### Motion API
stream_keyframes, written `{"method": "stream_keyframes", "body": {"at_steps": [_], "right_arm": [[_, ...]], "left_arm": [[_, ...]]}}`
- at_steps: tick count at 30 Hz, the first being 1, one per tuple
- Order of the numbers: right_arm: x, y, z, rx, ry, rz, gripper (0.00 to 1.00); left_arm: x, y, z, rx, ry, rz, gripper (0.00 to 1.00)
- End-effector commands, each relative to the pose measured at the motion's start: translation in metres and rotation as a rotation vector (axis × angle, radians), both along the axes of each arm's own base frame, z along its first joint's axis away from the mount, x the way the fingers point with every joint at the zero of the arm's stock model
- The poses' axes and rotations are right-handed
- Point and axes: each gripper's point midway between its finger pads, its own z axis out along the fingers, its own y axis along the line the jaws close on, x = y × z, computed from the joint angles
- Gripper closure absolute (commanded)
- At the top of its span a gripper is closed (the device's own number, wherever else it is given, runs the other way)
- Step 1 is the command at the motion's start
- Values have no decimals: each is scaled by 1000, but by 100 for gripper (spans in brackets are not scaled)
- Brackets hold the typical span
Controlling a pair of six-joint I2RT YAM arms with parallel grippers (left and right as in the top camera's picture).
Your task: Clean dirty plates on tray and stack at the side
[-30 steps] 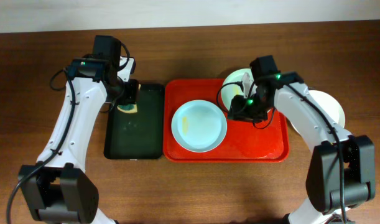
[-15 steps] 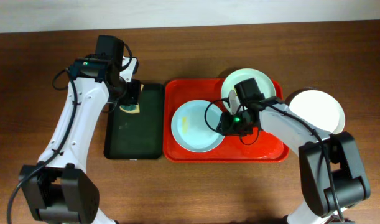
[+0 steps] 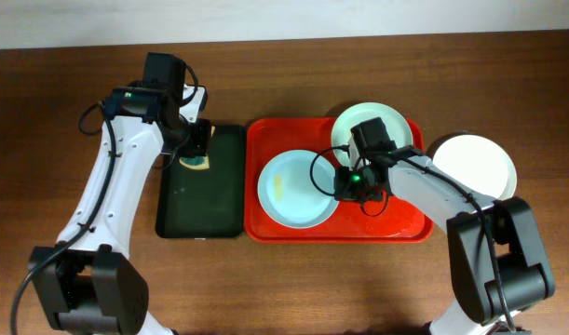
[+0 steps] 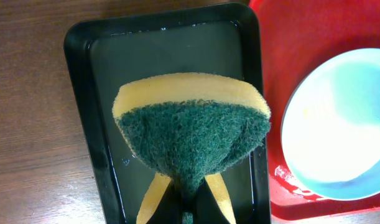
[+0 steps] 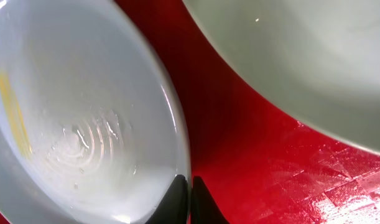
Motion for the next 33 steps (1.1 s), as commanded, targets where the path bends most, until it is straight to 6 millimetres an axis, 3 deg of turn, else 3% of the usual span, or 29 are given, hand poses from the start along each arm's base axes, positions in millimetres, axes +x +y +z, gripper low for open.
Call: {"method": "stream_keyframes", "body": {"at_steps": [1,3,4,6,7,8,14,24,33], "right_arm": [[-1,-2,1,-10,11,-55,96],[-3,-2,1,-2,33,-90,95],[-4,0,1,9,39,-88,87],[-5,0,2,14,40,-87,82],[-4,0,2,14,38,-87,84],[-2,0,2,13,31,-90,96],[3,2,3,44,53,-206,96],[7,11,8,102,56,-227,96],[5,11,7,99,61,-227,96]], "left_arm": [[1,-3,3,-18,-5,1,100],[1,-3,3,-18,-5,1,100],[1,-3,3,-18,-5,1,100],[1,-4,3,-18,-5,0,100],[1,-4,3,-18,-5,0,100],[1,-4,3,-18,-5,0,100],[1,-4,-1,-20,10,13,100],[-4,-13,-39,-23,132,5,100],[-4,-16,-45,-40,158,92,100]]}}
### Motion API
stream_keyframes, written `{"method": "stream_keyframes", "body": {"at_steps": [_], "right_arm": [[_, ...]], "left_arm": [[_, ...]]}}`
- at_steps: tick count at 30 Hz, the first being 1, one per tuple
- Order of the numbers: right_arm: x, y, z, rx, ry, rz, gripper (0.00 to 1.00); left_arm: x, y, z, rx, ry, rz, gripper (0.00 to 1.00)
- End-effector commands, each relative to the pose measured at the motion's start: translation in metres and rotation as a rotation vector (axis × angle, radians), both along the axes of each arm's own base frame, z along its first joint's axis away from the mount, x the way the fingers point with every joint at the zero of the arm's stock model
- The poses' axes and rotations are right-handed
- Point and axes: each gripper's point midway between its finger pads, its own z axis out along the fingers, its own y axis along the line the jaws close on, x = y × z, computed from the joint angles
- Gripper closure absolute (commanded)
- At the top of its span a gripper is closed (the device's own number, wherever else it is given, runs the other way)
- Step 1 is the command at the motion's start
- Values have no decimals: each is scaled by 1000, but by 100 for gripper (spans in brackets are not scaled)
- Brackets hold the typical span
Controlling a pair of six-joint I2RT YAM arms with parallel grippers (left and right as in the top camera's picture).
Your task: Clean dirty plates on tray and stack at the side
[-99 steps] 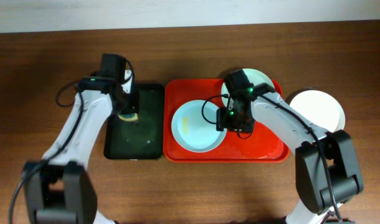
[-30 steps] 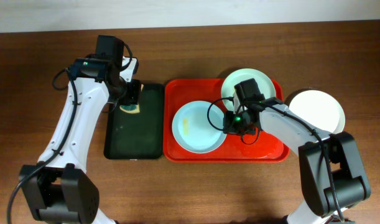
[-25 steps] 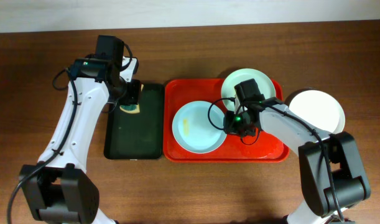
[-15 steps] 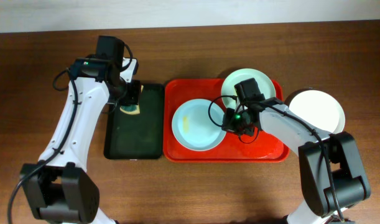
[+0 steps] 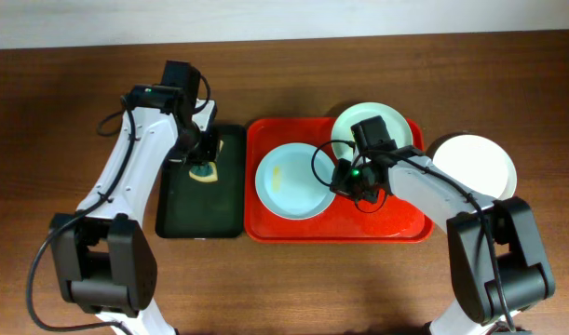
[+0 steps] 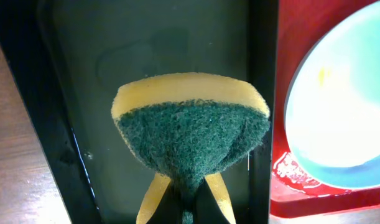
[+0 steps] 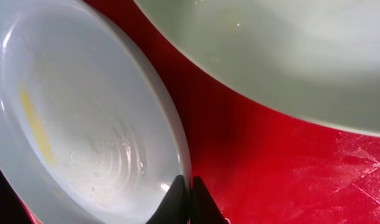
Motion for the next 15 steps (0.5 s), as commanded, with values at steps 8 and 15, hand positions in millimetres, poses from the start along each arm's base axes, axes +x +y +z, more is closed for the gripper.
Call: {"method": "stream_keyframes", "body": {"at_steps": [8,15], "right_arm": [[-5,10,1,-23,-14,25,66],[-2,-1,-2,-86,-26,5,96]], "left_arm": [[6,-68,-3,-134,-20,1,100],[-3,-116,-30,-128,14,-94,100]]}}
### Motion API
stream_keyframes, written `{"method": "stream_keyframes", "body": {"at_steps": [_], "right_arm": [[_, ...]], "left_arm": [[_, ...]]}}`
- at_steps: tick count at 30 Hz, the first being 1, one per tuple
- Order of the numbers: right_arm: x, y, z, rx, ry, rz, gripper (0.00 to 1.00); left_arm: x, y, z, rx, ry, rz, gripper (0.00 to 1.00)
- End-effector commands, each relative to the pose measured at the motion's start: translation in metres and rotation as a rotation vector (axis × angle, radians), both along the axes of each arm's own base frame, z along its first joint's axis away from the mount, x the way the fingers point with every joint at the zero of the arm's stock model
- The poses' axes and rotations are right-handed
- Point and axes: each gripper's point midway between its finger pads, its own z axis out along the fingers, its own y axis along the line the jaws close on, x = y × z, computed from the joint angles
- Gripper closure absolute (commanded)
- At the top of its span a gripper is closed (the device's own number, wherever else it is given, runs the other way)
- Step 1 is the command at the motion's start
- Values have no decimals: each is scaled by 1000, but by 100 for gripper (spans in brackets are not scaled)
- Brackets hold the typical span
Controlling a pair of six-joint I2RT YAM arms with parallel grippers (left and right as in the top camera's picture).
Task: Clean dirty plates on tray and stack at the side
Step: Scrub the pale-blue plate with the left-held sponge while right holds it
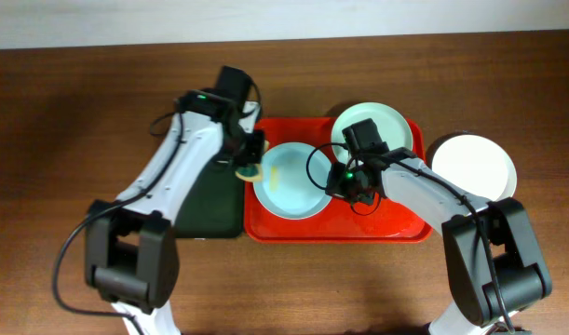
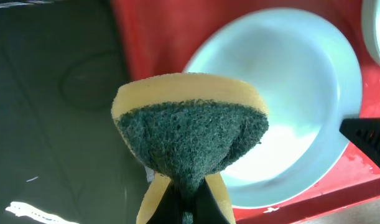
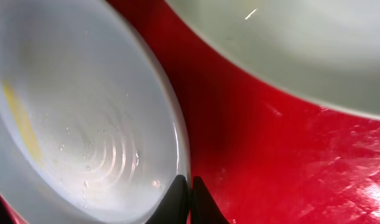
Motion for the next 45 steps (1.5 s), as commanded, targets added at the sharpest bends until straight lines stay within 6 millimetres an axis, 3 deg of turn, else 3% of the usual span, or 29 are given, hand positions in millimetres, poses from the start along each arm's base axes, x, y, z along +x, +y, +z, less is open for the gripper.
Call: {"method": "stream_keyframes", "body": {"at_steps": [1,13,16,18,20,23,31,33,40,45], "right_arm": [[0,-4,1,-21,-11,-11,96],[0,-3,2,-16,-9,-8,96],[0,-3,1,-16,-8,-8,96],[-1,-3,1,-16,-8,-8,96],[-1,-3,1,-17,-4,-8,96],[-1,-3,1,-17,-5,-8,96],[-3,-4,1,-22,-1,4,96],[-5,-5,0,-33,-5,44,96],[-9,-6,-2,-45,1,76,96],[-9,-6,-2,-45,1,76,96]], "left_arm": [[-4,-22,-17,-12,37,-24,100],[-9,-42,-85,51,131,8,100],[-15,-46,-105,66,177,41,100],[-25,-59,-115,22,227,18,100],[-42,-87,-112,-120,292,-85,100],[-43,-103,-96,-224,304,-123,100],[1,-96,-10,-267,48,-111,100],[7,-86,-3,-208,-5,-98,100],[6,-59,-35,-7,-32,-67,100],[-5,-51,-60,23,-4,-65,100]]}}
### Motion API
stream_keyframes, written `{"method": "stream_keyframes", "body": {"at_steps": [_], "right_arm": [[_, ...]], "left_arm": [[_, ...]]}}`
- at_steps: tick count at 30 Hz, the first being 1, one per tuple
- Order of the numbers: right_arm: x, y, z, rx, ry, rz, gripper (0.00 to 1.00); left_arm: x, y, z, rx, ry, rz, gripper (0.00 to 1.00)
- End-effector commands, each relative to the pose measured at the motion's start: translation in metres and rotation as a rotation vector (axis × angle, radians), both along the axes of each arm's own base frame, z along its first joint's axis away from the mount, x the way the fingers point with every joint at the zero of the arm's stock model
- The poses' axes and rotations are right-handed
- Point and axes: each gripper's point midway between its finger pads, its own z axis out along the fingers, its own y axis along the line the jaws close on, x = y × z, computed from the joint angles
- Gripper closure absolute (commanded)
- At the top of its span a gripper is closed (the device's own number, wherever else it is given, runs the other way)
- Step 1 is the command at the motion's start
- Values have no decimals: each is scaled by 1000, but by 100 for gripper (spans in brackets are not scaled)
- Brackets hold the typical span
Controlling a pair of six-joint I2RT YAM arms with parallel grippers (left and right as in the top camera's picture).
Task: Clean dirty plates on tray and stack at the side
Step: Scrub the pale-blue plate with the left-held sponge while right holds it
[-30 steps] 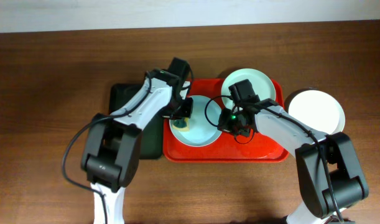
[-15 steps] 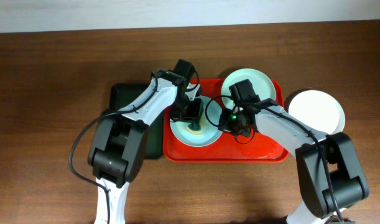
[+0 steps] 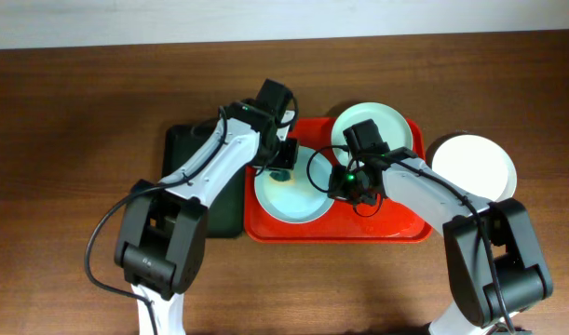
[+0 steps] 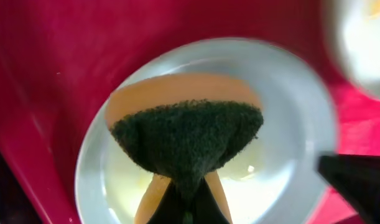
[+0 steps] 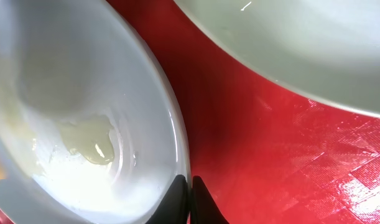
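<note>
A pale blue plate (image 3: 298, 197) lies on the red tray (image 3: 396, 223), wet with a yellowish smear (image 5: 84, 134) inside. My left gripper (image 3: 280, 171) is shut on a yellow and green sponge (image 4: 185, 127), held over the plate's upper left part. My right gripper (image 5: 190, 186) is shut on the plate's right rim (image 5: 180, 149). A pale green plate (image 3: 377, 126) sits at the tray's back right. A white plate (image 3: 480, 166) rests on the table to the right of the tray.
A black tray (image 3: 186, 149) of water lies left of the red tray, partly under my left arm. Brown table (image 3: 60, 186) surrounds both trays.
My left gripper has moved right with the sponge, from the red tray's left edge to over the blue plate. The yellow streak on the plate now looks smeared and watery.
The left gripper held the sponge over the black water tray, first at its back and then lower in it. Then it was at the border of the two trays, and now over the blue plate. The right gripper stayed shut on the plate's rim throughout.
</note>
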Motion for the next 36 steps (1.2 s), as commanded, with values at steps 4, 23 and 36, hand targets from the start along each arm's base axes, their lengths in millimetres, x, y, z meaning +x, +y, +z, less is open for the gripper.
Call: {"method": "stream_keyframes", "body": {"at_steps": [4,23,36], "right_arm": [[-3,-3,0,-17,-1,13,96],[-5,0,0,-11,-15,78,96],[-4,0,1,-10,-18,78,96]], "left_arm": [[-14,16,-42,79,17,15,100],[-7,-30,16,-276,86,-51,100],[-18,29,-35,82,53,17,100]]}}
